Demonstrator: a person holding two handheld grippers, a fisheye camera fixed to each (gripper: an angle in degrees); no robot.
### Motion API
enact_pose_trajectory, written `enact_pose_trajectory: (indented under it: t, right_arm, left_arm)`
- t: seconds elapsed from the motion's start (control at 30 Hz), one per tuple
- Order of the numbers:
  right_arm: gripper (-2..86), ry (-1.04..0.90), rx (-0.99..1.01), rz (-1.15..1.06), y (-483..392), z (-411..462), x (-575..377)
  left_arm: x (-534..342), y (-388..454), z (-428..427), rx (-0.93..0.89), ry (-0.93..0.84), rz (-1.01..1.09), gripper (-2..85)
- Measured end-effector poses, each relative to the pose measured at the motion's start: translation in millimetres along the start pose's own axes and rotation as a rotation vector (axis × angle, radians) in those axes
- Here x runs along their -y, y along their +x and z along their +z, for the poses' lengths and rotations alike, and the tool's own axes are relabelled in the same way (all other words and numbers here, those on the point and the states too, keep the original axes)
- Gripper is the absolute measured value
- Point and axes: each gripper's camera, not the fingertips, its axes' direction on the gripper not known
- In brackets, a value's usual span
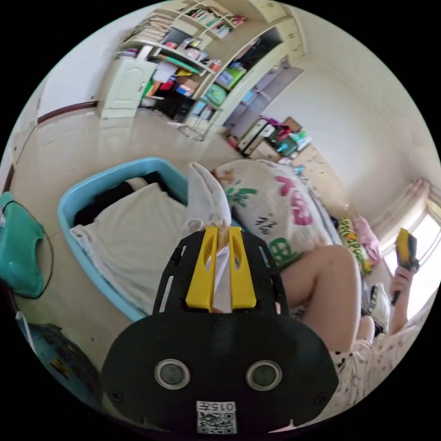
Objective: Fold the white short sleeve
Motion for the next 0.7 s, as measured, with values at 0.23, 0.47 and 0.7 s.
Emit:
enact_pose_trajectory:
  t: [0.23, 0.47, 0.7]
  right_arm:
    - [10.8, -0.238, -0.052, 0.169, 83.0, 75.6, 14.4]
    - [11.0, -0.200, 0.070, 0.150, 101.8, 46.3, 19.8]
    - [11.0, -0.015, 0.110, -0.114, 55.5, -72.4, 23.3]
  left_arm:
    - [-118.3, 65.1, -122.5, -0.364, 0.090, 0.090, 1.1]
    - [-168.1, 36.5, -260.1, -0.614, 0.210, 0.131, 1.1]
    - [-163.0, 40.7, -364.4, -0.975, 0.288, 0.248, 1.1]
